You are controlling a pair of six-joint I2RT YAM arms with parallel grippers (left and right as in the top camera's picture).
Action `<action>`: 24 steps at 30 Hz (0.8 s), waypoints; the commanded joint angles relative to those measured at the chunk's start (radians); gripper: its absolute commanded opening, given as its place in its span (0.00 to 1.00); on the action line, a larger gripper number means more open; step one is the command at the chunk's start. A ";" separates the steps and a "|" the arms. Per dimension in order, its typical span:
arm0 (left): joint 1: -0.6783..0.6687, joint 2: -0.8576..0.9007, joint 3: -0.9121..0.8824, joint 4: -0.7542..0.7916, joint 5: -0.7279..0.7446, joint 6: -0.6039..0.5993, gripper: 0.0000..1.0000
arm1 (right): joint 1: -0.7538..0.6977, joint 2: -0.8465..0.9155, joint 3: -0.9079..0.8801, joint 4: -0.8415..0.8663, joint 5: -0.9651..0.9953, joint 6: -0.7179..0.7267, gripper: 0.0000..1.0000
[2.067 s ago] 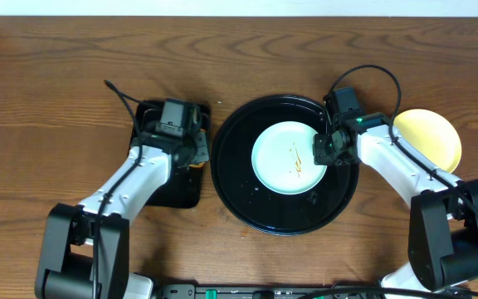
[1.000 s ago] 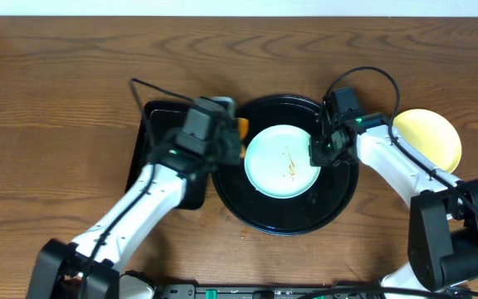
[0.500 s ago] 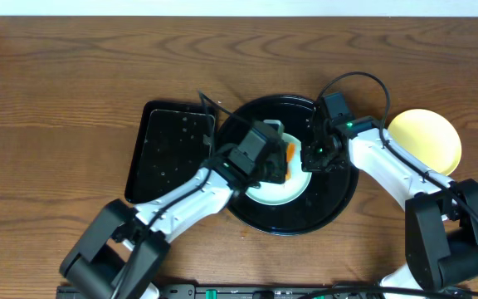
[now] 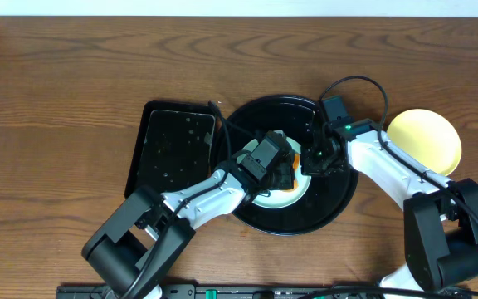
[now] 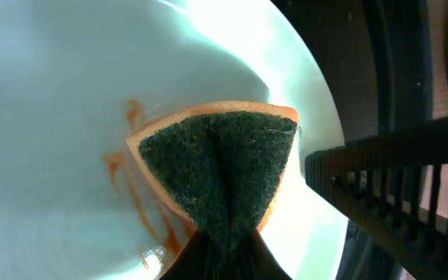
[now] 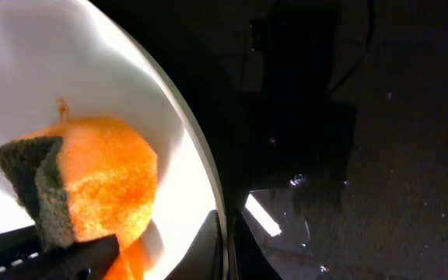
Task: Clean dirty plates on tray and stack at the side
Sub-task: 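Scrub the sauce on the pale-blue plate with the held sponge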
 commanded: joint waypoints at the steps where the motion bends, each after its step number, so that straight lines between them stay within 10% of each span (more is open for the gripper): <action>1: 0.004 0.029 0.025 -0.042 -0.132 -0.012 0.09 | 0.008 0.003 -0.003 -0.002 -0.004 0.014 0.01; 24: 0.124 -0.257 0.025 -0.319 -0.256 0.281 0.08 | 0.008 0.003 -0.003 0.009 0.004 0.013 0.02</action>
